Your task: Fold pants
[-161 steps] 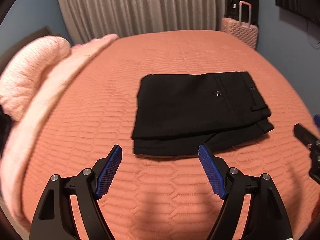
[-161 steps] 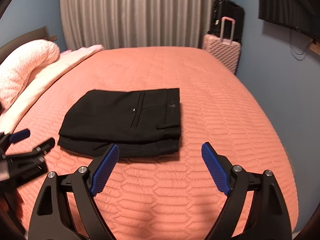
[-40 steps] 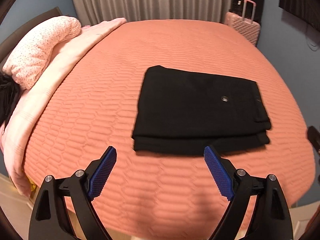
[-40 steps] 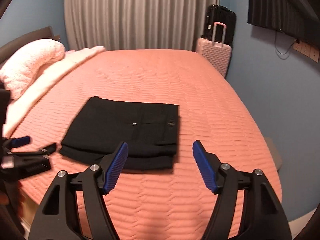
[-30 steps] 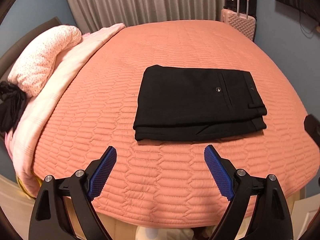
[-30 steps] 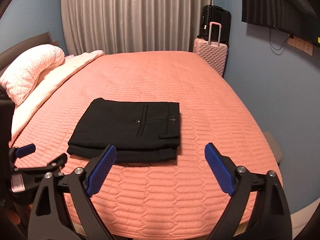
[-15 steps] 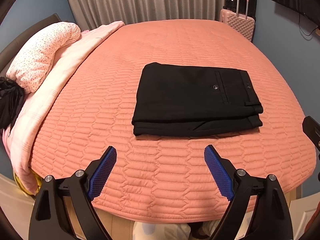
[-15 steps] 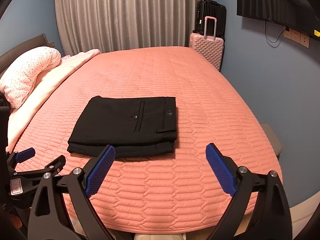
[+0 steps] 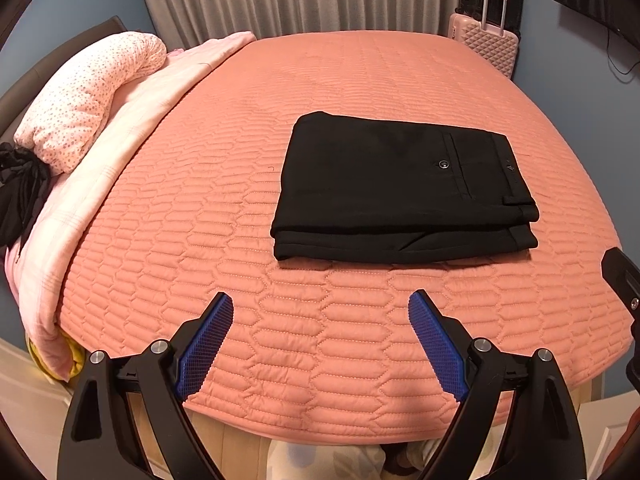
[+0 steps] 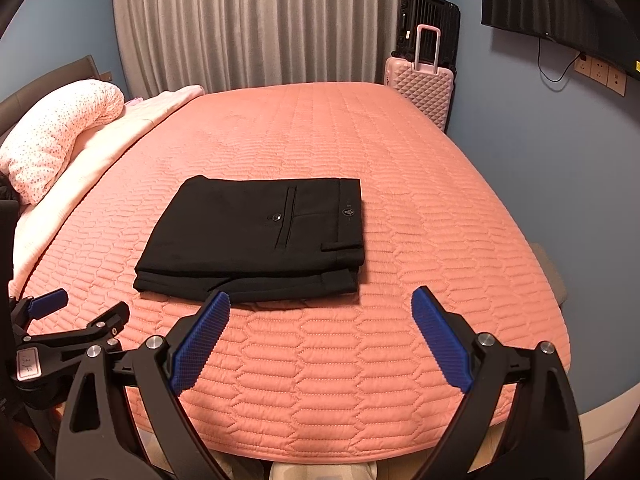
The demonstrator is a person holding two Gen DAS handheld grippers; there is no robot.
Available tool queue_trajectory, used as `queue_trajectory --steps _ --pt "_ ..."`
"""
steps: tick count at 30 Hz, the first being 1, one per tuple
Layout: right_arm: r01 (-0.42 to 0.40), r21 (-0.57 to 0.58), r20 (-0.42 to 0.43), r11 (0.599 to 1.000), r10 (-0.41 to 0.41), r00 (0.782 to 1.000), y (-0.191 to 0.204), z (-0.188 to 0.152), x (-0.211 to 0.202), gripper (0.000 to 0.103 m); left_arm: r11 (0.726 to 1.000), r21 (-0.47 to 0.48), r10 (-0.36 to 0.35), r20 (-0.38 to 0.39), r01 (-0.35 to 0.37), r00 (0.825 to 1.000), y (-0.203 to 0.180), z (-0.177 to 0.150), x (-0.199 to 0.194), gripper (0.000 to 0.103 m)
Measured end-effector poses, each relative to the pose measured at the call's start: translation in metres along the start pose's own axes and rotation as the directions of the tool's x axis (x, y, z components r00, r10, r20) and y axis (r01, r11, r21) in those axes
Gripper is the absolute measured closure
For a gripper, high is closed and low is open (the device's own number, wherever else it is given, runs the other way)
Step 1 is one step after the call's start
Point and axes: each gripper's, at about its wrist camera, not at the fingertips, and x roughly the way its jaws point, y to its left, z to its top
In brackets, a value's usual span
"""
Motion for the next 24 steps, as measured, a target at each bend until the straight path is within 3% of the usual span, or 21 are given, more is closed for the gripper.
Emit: queue_trajectory --steps 24 --pt "0.009 -0.01 -0.013 1.0 -0.009 1.0 0.002 -0.002 0.0075 0.012 1.0 0.001 0.008 -0.003 -0.008 1.0 0.0022 0.0014 0.003 0.015"
